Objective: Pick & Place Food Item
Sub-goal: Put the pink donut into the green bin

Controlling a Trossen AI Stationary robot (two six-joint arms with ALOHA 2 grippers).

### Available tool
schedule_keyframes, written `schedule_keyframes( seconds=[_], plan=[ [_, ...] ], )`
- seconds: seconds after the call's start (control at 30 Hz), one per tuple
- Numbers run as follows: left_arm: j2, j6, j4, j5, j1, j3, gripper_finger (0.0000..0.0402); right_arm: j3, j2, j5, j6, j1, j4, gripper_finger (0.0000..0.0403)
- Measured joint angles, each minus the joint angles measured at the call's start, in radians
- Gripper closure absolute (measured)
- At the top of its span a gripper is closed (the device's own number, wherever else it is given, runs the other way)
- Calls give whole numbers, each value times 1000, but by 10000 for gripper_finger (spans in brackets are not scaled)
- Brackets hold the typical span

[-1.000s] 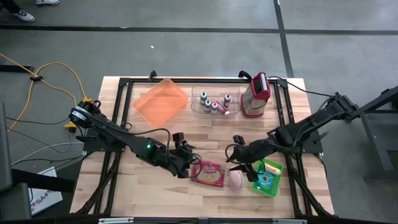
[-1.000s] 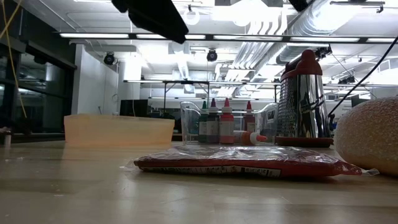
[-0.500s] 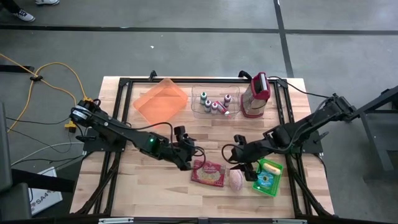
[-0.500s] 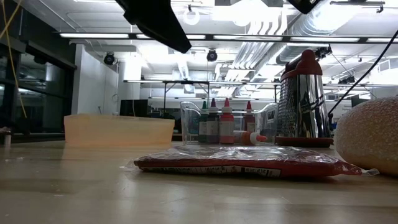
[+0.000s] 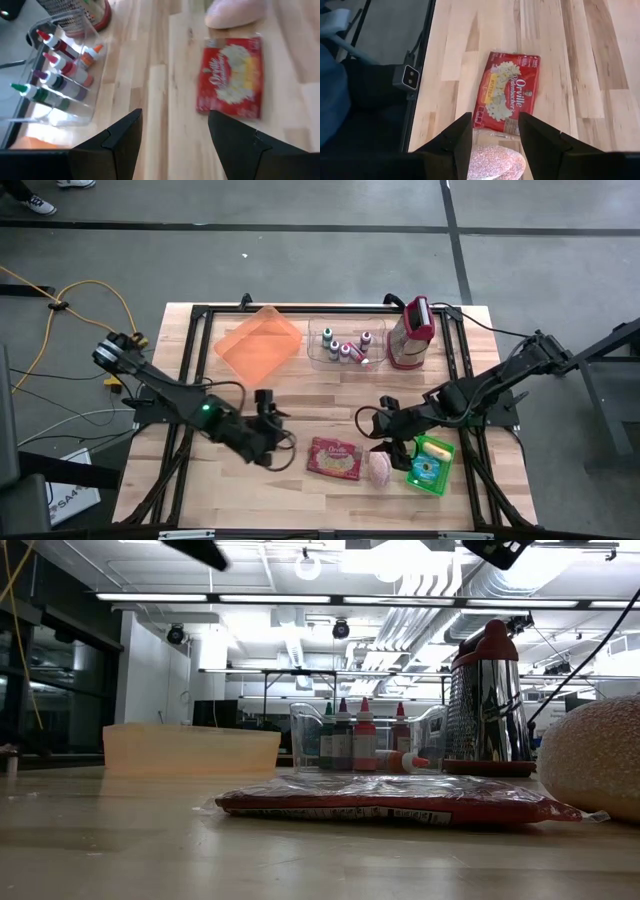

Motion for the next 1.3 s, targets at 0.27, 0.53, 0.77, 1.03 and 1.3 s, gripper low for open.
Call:
schedule_keyframes(
  seconds=[0.27, 0.53, 0.77, 1.03, 1.3],
  plan=[
    [-121, -122, 6, -67, -122, -174, 183, 0, 0, 19, 120, 0, -29, 255],
    [-152, -178, 12, -132, -176, -277, 183, 0, 0, 12, 236, -23, -56, 255],
    [-151, -178, 25, -128, -181, -301, 183, 0, 0, -59, 193, -35, -55, 255],
    [-151, -173, 76, -128, -181, -301, 183, 0, 0, -93, 63, -34, -56, 255],
    [-151, -170, 158, -126, -169, -301, 183, 0, 0, -116, 14, -34, -83, 255]
  ],
)
